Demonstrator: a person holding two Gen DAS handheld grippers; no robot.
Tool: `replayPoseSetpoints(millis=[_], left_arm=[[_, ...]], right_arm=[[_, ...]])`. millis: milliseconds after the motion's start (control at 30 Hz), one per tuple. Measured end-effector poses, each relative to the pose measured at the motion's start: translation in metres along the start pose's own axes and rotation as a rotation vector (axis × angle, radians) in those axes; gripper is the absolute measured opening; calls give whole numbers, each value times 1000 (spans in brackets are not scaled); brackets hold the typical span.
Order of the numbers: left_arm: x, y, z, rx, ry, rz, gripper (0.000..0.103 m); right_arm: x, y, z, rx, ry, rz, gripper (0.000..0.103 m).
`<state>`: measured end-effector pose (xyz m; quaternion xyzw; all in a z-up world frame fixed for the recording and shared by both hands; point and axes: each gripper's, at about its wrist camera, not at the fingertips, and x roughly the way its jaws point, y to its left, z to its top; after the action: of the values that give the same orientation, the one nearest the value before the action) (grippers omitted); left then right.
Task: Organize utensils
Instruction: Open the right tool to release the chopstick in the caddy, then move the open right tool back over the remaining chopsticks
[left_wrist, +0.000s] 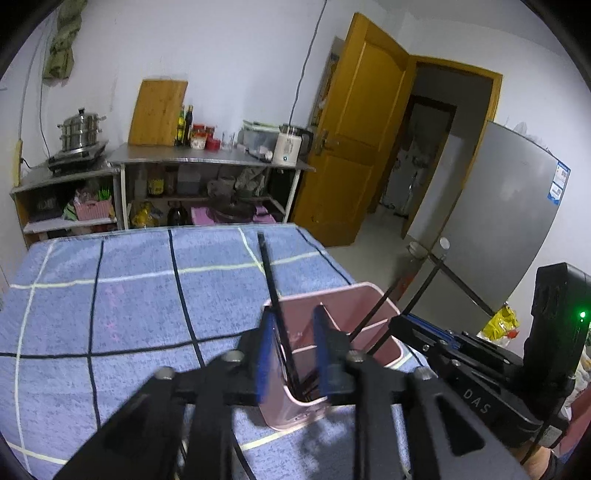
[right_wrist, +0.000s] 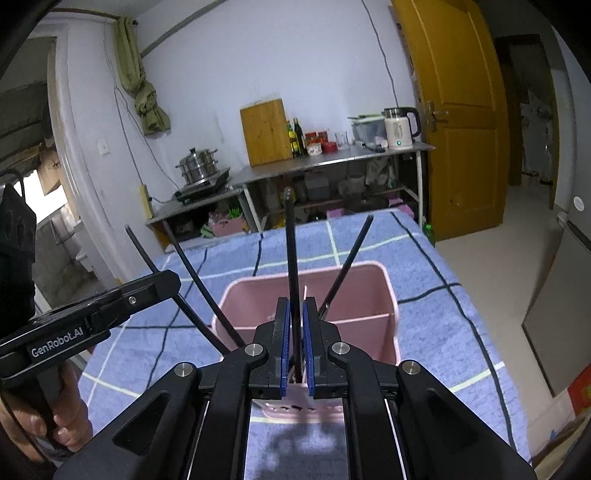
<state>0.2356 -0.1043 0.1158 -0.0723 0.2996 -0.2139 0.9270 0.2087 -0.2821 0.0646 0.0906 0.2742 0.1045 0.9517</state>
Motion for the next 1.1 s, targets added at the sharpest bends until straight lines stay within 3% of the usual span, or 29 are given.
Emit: replayPoseSetpoints(millis=[367,733,1100], left_arm=[[-44,0,-4,0,-70,8,31],[-86,7,-44,15,-99,65,31],[-113,15,-87,-5,-79,94,31]], right_arm=[[-40,17,-3,-18,-58,2,19],[-70,43,-30,-59,-75,25,22],[-79,66,-64,-100,-50,53,22]])
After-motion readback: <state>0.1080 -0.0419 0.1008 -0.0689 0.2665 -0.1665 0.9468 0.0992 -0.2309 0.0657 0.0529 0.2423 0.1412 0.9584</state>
